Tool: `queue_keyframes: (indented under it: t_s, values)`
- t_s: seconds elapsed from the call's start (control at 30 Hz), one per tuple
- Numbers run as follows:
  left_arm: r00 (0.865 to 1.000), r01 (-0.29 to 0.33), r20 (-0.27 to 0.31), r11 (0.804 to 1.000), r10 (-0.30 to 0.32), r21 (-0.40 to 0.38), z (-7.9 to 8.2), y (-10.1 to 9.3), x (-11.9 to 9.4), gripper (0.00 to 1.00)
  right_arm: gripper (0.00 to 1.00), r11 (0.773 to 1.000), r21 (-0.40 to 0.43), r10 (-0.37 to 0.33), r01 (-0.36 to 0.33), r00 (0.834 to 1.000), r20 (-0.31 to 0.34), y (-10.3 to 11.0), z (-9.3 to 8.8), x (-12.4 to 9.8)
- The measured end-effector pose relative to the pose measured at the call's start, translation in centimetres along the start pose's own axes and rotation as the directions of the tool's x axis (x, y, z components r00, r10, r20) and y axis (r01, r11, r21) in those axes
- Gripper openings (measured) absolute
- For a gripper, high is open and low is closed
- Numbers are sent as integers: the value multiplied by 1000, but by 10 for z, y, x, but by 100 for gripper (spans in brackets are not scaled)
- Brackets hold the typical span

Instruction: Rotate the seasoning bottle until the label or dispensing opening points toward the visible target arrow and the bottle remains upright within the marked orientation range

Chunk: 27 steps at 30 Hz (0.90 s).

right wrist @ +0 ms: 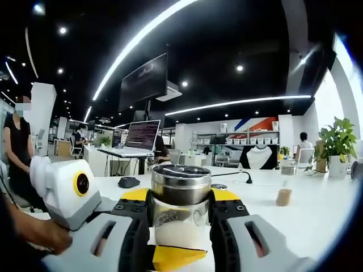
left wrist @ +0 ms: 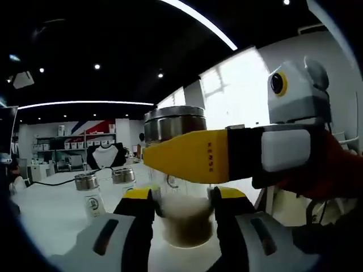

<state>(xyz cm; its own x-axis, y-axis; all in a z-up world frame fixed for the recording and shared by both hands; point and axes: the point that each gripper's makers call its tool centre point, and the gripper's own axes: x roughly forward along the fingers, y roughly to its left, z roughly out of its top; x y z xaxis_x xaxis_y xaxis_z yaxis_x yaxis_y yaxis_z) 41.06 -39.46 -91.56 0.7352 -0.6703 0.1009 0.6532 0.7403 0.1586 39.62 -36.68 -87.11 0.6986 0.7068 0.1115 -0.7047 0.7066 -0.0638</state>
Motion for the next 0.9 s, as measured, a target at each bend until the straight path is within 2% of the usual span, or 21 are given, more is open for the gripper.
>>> queue_keyframes:
  t_s: [0.1, 0.23, 0.33, 0.37, 0.4, 0.43, 0.53, 0.63, 0.7, 0.8, 0.83, 0.9]
  values:
    - [1000, 12, -20, 999, -11, 36, -1, 2, 3, 43, 37, 1000, 21, 23, -24, 1000, 3, -3, -1, -1]
    - [997, 64, -31, 998, -64, 3, -4, 3, 6, 43, 37, 996, 30, 80, -80, 996, -26, -5, -4, -1]
    - [994, 106, -6, 994, -106, -11, -1, 3, 6, 43, 37, 990, 25, 136, -136, 990, -26, -5, -3, 0]
    - [991, 137, 7, 990, -137, -31, -1, 2, 6, 43, 37, 988, 24, 151, -151, 988, -28, -4, -2, 1]
    - [978, 206, 25, 977, -205, -49, 0, -2, 5, 43, 37, 984, 35, 177, -176, 984, -32, -2, -3, 1]
    - [971, 237, 33, 969, -235, -67, 1, -5, 4, 43, 37, 978, 62, 203, -200, 978, -44, -1, -4, 1]
    - [959, 284, 40, 956, -282, -66, 3, -7, 3, 43, 38, 977, 41, 213, -211, 976, -50, 1, -2, 1]
    - [936, 352, 53, 927, -348, -127, 7, -16, -1, 43, 39, 967, 38, 254, -253, 965, -59, 7, 2, 0]
    - [932, 361, 52, 925, -357, -121, 9, -17, -1, 43, 39, 961, 35, 277, -275, 958, -67, 10, 3, -1]
    - [913, 407, 18, 910, -407, -84, 7, -24, -3, 43, 40, 951, 23, 309, -308, 947, -84, 14, 0, -4]
    - [910, 414, 8, 905, -415, -94, 6, -25, -1, 43, 40, 951, 26, 308, -307, 947, -88, 14, 0, -4]
    - [911, 409, 1, 907, -411, -103, 6, -26, 2, 43, 40, 963, 12, 268, -268, 957, -107, 11, -2, -4]
